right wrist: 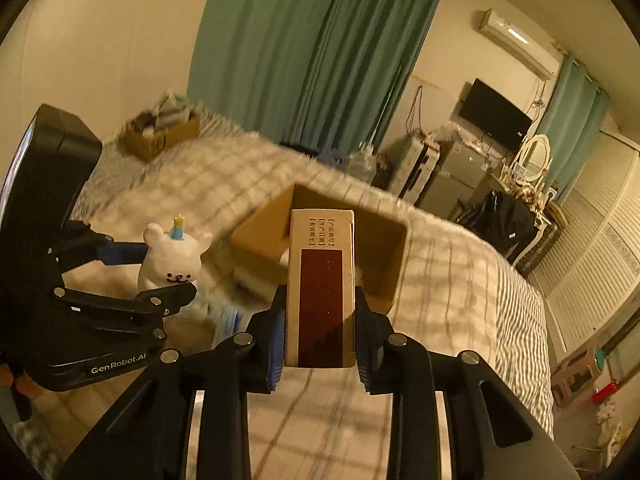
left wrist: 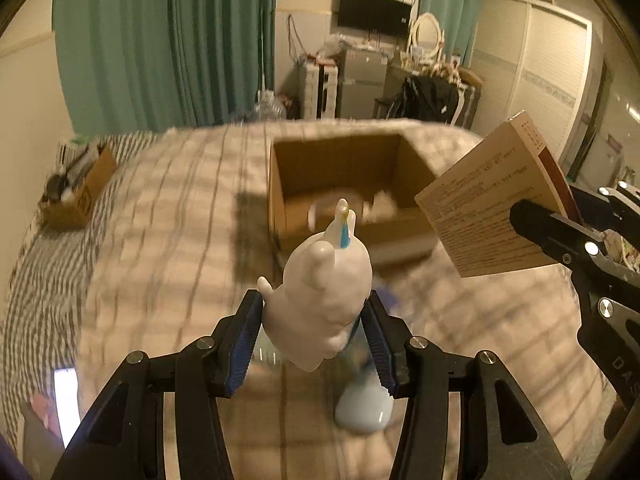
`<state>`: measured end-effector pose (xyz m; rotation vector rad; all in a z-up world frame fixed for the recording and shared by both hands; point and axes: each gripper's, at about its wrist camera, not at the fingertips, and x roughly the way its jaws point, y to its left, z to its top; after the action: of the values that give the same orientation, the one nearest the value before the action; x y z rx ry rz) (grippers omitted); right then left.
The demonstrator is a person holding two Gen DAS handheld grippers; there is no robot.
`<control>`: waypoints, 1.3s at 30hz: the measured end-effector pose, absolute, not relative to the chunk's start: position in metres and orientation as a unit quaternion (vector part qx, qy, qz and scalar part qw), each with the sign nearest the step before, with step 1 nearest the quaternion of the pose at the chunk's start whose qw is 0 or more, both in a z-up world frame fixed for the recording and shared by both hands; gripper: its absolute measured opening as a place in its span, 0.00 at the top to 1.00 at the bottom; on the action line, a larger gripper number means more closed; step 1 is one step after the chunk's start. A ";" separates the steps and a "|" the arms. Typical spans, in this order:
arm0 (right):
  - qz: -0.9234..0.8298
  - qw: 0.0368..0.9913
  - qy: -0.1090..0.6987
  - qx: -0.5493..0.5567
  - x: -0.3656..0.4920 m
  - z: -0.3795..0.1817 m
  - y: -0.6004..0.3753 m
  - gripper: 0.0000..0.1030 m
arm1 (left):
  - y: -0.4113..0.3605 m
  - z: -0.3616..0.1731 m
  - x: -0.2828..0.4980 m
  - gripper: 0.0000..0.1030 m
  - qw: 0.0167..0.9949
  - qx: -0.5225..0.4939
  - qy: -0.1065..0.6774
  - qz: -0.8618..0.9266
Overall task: Organize objects
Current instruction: 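Lower the bear and medicine box into the cardboard box and release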
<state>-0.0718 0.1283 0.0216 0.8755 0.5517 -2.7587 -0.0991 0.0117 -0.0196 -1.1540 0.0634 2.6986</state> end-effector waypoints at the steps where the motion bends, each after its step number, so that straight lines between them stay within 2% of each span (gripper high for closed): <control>1: -0.935 0.098 0.180 0.289 -0.078 0.029 0.131 0.73 | 0.013 -0.010 -0.108 0.50 0.106 -0.383 0.021 0.917; 8: -0.957 0.102 0.126 0.242 -0.142 0.093 0.142 0.73 | 0.029 0.038 -0.193 0.50 0.104 -0.363 0.022 0.925; 12: -0.959 0.096 0.120 0.240 -0.185 0.101 0.142 0.73 | 0.038 0.040 -0.234 0.50 0.101 -0.368 0.017 0.924; 17: -0.950 0.088 0.116 0.276 -0.244 0.067 0.146 0.73 | 0.050 0.005 -0.274 0.50 0.098 -0.387 0.021 0.917; 24: -0.932 0.081 0.094 0.341 -0.297 -0.014 0.167 0.73 | 0.065 -0.068 -0.303 0.50 0.102 -0.421 0.063 0.899; 29: -0.928 0.086 0.094 0.351 -0.306 -0.038 0.173 0.72 | 0.063 -0.086 -0.310 0.50 0.107 -0.426 0.045 0.897; 32: -0.930 0.084 0.089 0.348 -0.302 -0.036 0.175 0.72 | 0.056 -0.087 -0.313 0.46 0.110 -0.434 0.029 0.894; 34: -0.933 0.083 0.083 0.339 -0.295 -0.031 0.177 0.71 | 0.052 -0.083 -0.309 0.31 0.112 -0.435 0.019 0.893; 35: -0.936 0.080 0.082 0.332 -0.290 -0.027 0.178 0.70 | 0.049 -0.079 -0.304 0.27 0.110 -0.430 0.015 0.896; 36: -0.940 0.077 0.082 0.322 -0.283 -0.020 0.178 0.66 | 0.045 -0.072 -0.297 0.20 0.107 -0.420 0.010 0.901; 37: -0.943 0.075 0.082 0.315 -0.277 -0.014 0.179 0.62 | 0.043 -0.067 -0.292 0.18 0.104 -0.414 0.009 0.904; 39: -0.948 0.071 0.078 0.301 -0.261 0.000 0.182 0.44 | 0.036 -0.051 -0.277 0.18 0.103 -0.400 0.011 0.911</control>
<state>-0.2611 0.1822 0.0004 0.9065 0.2332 -2.8492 -0.2770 0.0364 -0.0512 -1.1795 0.0339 2.6884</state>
